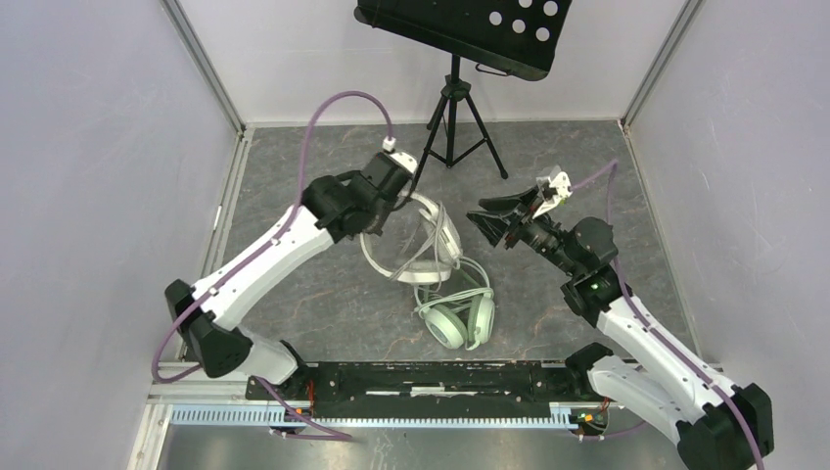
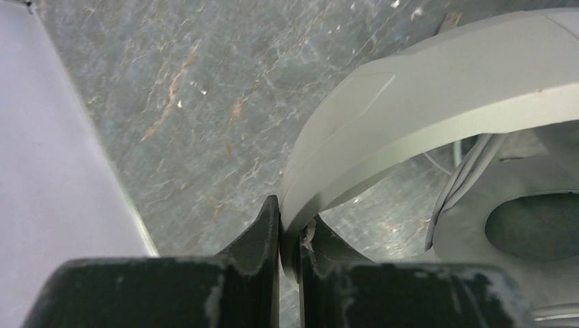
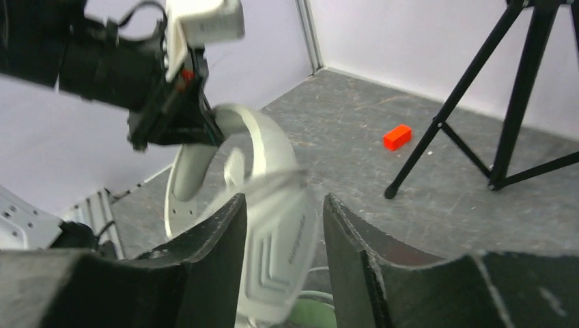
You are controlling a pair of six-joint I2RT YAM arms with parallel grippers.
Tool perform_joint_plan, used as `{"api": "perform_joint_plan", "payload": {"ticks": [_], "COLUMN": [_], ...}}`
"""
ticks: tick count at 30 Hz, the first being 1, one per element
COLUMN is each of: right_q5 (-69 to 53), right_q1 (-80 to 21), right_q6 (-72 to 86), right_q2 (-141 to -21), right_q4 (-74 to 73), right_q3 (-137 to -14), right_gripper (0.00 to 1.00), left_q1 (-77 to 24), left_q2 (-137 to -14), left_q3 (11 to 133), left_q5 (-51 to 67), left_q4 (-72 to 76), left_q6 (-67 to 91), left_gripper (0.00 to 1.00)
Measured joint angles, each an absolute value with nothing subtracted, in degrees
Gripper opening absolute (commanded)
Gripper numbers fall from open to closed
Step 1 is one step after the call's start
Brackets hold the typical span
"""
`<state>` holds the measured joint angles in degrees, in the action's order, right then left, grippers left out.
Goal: Wrap the headphones
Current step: Wrap the headphones cable around the headphones.
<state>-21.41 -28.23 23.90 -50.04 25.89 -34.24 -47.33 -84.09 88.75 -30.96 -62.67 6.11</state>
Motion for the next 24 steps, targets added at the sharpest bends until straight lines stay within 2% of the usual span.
{"api": "perform_joint_plan", "payload": {"ticks": [4,11,19,24], "right_q5": [-24.05,-32.71,-39.38,-40.49], "right_q1": [-28.23,-28.23,-28.88,-32.25], "right_q6": [18.79,12.95,12.19,12.1], "right_q2": [-45.84,-39.38,-43.48,-46.48], "right_q4": [26.61,39.88,60.77,68.66], "right_q3": [-31.81,-21.47,-13.23,-11.31], "right_gripper": [0.62,0.64,0.64,0.68], "left_q1": [-43.62,-41.91,-41.85,-41.85], "left_q2": [-79.81,-73.58,-71.4,-70.54], "left_q3": [88.71,88.79,90.94,91.18], "left_q5": [-25.78,-22.24,-17.28,-14.94], "left_q4": [-59.0,-50.65,-44.38,-41.8], "left_q6": [6.22,8.67,13.3,15.92], "left_gripper": [0.02,0.02,0.02,0.02]}}
